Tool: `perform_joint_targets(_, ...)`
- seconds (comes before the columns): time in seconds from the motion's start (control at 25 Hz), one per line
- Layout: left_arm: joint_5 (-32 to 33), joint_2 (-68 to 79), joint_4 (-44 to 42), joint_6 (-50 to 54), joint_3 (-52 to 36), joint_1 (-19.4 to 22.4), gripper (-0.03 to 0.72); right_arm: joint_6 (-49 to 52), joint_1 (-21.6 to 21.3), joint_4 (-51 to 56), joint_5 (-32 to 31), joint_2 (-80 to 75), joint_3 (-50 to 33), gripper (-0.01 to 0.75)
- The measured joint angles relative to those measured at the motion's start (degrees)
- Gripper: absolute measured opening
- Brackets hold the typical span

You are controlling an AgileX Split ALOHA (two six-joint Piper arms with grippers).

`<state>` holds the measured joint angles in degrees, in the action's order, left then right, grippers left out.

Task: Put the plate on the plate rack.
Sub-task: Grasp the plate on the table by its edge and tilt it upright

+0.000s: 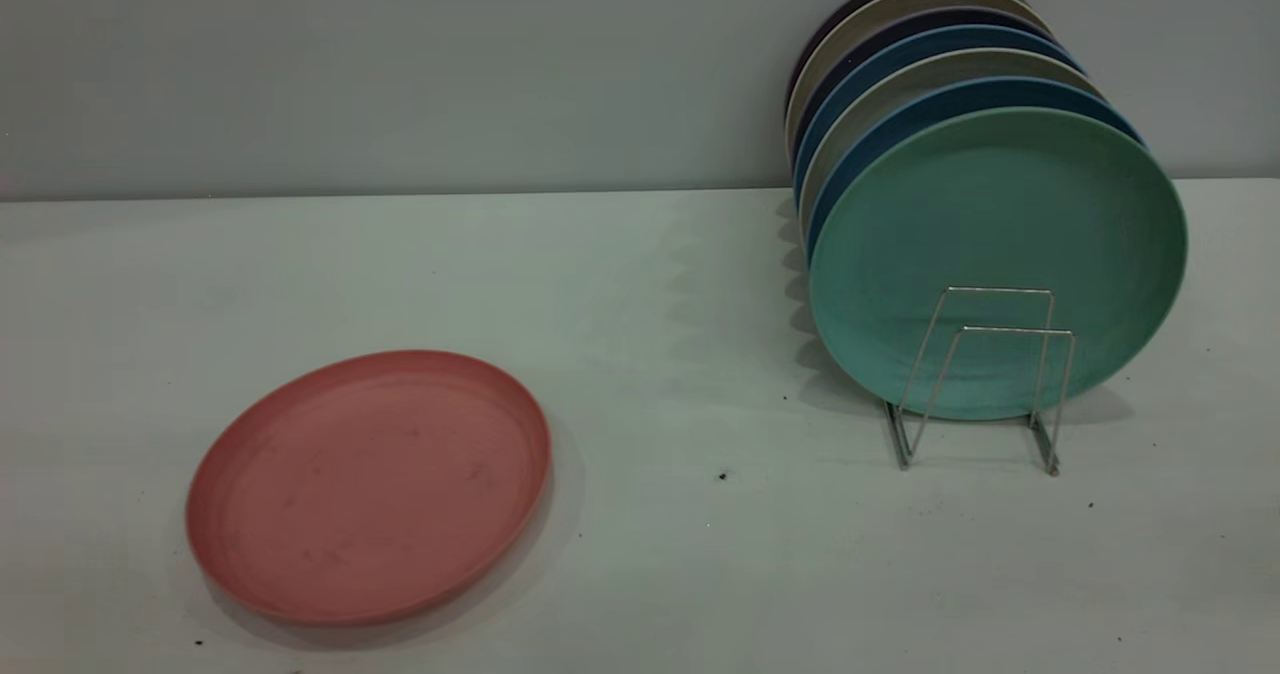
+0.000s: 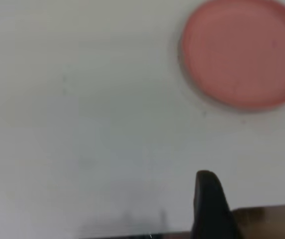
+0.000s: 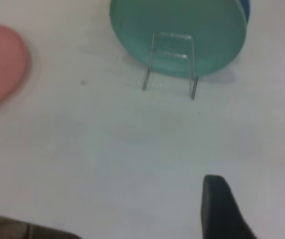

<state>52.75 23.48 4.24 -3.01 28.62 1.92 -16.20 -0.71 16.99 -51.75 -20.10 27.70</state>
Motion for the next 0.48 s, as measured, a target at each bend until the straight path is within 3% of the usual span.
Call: perform_joint_targets(0.48, -25.85, 45.46, 10.55, -3.33, 0.06, 0.00, 0.460, -10.71, 0.00, 6.76, 7.71, -24.20, 0.00, 0.381)
